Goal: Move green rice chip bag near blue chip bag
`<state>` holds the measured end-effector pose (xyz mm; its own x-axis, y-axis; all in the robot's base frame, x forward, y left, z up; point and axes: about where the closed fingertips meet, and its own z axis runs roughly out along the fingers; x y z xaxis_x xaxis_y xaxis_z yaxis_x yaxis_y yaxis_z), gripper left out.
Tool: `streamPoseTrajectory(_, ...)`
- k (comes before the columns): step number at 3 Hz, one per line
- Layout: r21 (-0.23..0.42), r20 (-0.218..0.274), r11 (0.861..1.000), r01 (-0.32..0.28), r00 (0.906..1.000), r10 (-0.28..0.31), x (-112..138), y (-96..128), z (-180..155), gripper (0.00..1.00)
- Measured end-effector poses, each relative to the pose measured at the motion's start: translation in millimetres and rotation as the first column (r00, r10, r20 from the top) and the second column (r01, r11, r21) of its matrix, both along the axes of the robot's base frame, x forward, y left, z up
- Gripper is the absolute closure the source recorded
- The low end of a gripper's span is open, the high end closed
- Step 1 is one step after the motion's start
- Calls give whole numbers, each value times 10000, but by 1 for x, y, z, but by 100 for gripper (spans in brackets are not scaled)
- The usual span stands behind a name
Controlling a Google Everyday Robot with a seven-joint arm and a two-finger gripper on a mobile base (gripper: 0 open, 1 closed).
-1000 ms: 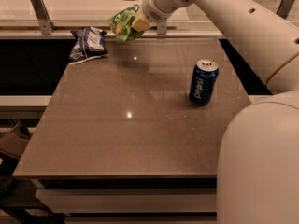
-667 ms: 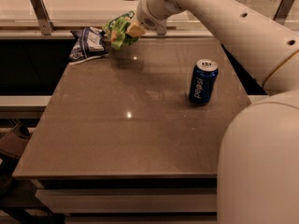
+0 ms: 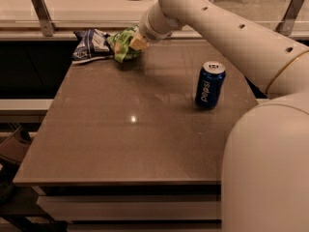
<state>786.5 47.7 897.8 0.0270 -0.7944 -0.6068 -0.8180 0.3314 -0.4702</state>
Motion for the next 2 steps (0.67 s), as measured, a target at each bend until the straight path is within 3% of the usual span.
streamPoseTrajectory(2, -16, -64, 10000, -56, 10000, 56, 0, 4, -5, 35)
